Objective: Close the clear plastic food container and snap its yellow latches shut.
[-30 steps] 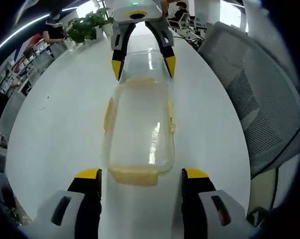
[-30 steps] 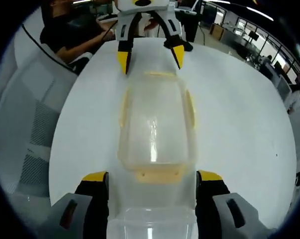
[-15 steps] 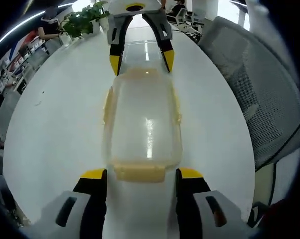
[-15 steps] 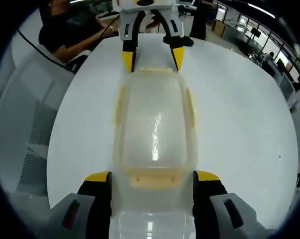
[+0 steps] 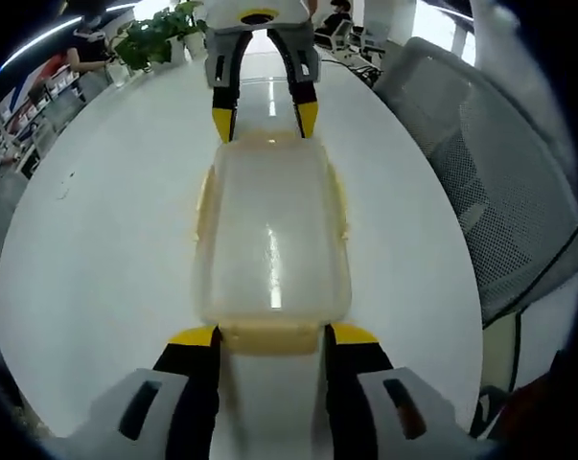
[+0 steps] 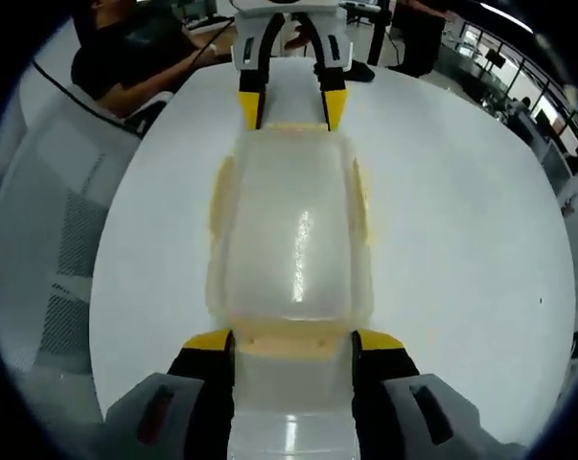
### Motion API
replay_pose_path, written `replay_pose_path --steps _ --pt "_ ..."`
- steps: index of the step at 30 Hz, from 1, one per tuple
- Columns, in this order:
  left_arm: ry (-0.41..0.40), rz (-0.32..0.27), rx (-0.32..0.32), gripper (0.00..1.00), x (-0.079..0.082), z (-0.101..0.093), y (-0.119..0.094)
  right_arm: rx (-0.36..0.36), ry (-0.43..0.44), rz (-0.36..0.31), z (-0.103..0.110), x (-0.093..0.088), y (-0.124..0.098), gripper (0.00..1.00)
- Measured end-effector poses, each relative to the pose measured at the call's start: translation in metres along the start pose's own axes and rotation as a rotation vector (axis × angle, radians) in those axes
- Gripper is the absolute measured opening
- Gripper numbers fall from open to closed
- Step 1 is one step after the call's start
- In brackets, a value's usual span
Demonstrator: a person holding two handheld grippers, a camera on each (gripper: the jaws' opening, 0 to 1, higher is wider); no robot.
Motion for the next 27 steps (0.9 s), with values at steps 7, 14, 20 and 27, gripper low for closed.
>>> replay_pose_path --steps 7,14,20,27 --pt "0.022 0.0 -0.007 0.39 0.0014 0.001 0.0022 -0.006 0.005 -0.004 0.0023 -0.0007 -0.0015 0.4" --pt "0.022 0.036 0.009 0.39 0.0048 -0.0013 0.0052 -0.011 0.013 -0.011 0.0039 -0.001 0.0002 0.4" --pt "0.019 0.044 0.018 0.4 0.0048 -0.0015 0.006 -0.003 0.005 0.012 0.0032 0.0001 0.0015 0.4" --pt "0.012 0.065 0.021 0.39 0.0044 0.0012 0.0074 0.005 -0.002 0.014 0.0024 -0.0009 0.0023 0.39"
Point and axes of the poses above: the point that each gripper's makers call its tool centre point, and the gripper's own axes: y roughly forward along the fingers, z roughly to its left, x roughly out of its top, the point moved 7 cm from there along -y, roughly backward along the fingers, and after that the axes turned 12 degrees about -y, right-handed, at the moved point
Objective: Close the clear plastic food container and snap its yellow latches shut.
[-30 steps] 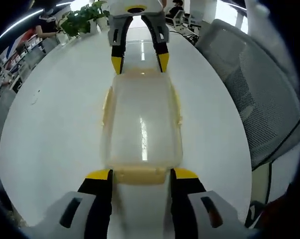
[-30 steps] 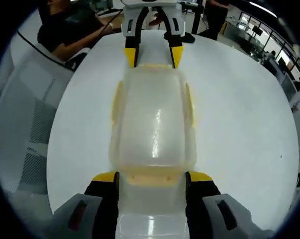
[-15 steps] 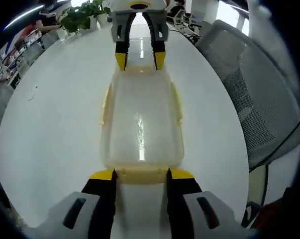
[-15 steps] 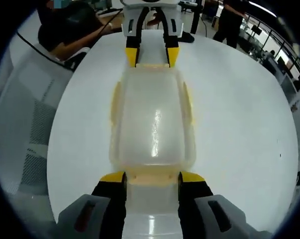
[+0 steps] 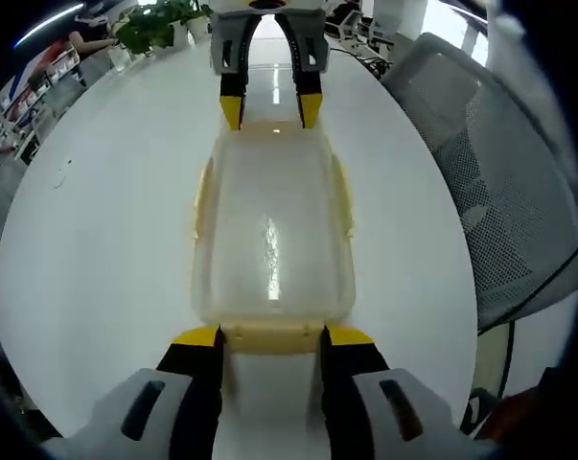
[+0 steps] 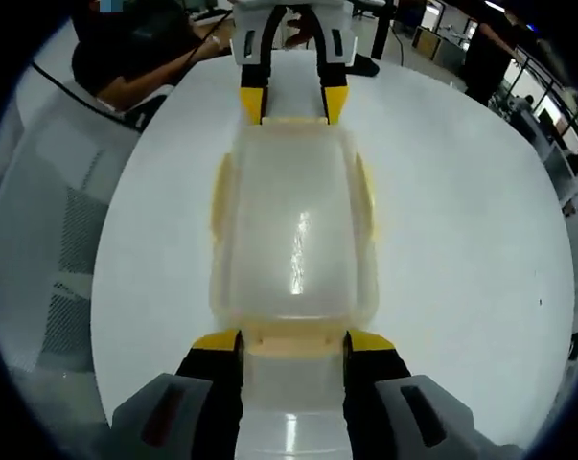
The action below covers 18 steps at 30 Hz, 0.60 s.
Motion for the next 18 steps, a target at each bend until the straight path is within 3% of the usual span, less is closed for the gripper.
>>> replay_pose_path --steps 4,13,18 --pt "0.0 -0.012 0.004 0.38 -0.002 0.0 -0.001 -0.008 0.007 -0.031 0.001 -0.002 -0.001 0.37" --pt "-0.015 -0.002 0.027 0.38 -0.002 -0.004 -0.004 -0.003 0.001 -0.016 0.0 0.003 -0.001 0.37" --pt "-0.018 -0.03 0.049 0.38 0.0 -0.005 -0.019 -0.017 0.001 -0.04 -0.001 0.006 -0.012 0.37"
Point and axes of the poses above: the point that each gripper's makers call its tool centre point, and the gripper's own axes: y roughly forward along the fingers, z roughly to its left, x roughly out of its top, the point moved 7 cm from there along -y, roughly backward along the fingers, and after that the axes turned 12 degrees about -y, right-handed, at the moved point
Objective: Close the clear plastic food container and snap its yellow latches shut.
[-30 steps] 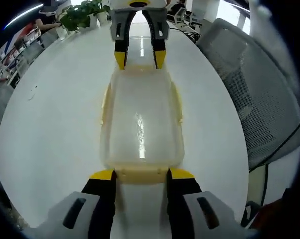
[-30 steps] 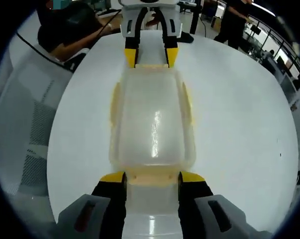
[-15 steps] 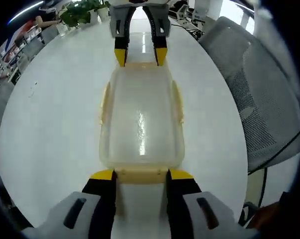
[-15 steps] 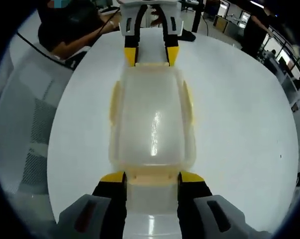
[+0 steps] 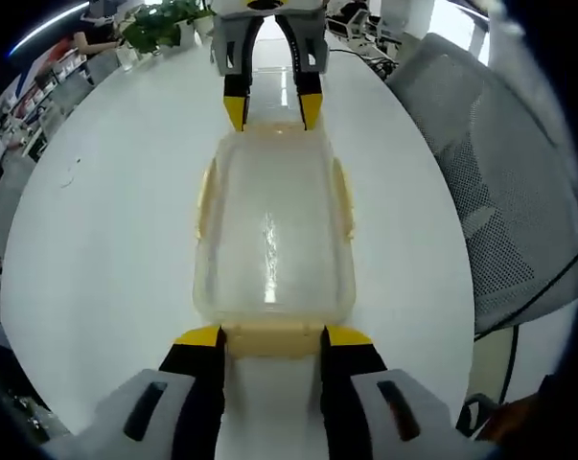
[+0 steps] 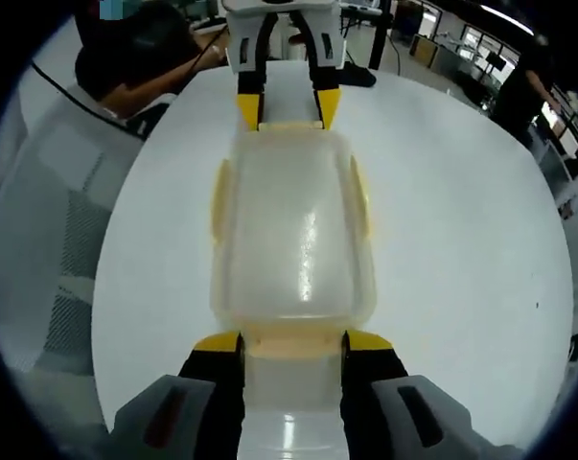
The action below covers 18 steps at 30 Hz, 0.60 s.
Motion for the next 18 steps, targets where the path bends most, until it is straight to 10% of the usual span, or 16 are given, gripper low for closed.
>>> replay_pose_path --steps 18 --pt "0.019 -0.019 0.034 0.38 0.026 -0.014 -0.032 -0.032 -0.037 -0.001 0.006 0.003 -0.036 0.38"
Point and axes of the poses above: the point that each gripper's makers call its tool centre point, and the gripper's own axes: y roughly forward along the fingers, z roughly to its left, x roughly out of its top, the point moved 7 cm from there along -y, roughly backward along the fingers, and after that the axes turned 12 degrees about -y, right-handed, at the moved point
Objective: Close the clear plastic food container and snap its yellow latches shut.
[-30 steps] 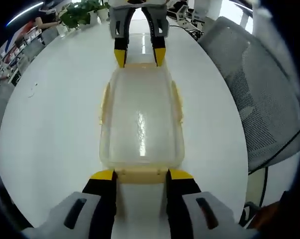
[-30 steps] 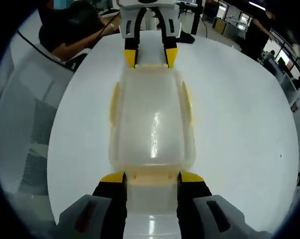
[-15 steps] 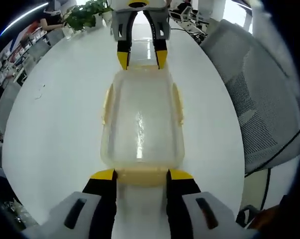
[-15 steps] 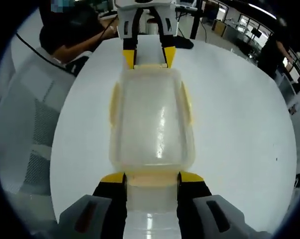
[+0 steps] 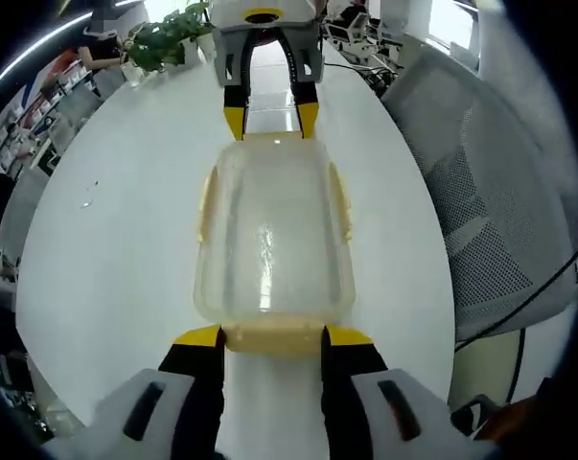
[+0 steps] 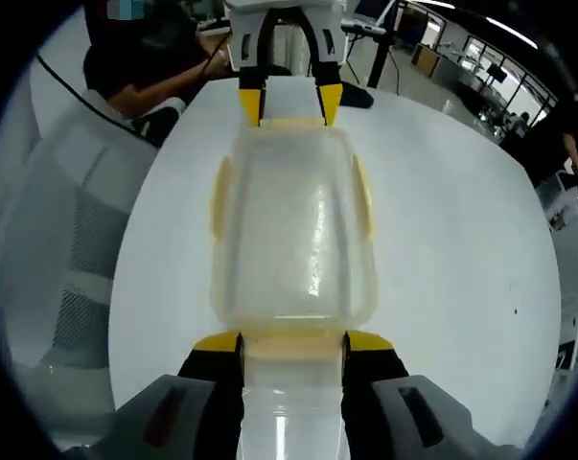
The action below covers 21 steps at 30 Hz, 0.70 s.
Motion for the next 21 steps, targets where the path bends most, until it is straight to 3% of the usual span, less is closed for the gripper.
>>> replay_pose_path --steps 21 --pt "-0.001 -0.01 -0.014 0.38 0.034 -0.003 -0.012 -0.003 -0.001 0.01 0.003 -0.013 -0.034 0.38"
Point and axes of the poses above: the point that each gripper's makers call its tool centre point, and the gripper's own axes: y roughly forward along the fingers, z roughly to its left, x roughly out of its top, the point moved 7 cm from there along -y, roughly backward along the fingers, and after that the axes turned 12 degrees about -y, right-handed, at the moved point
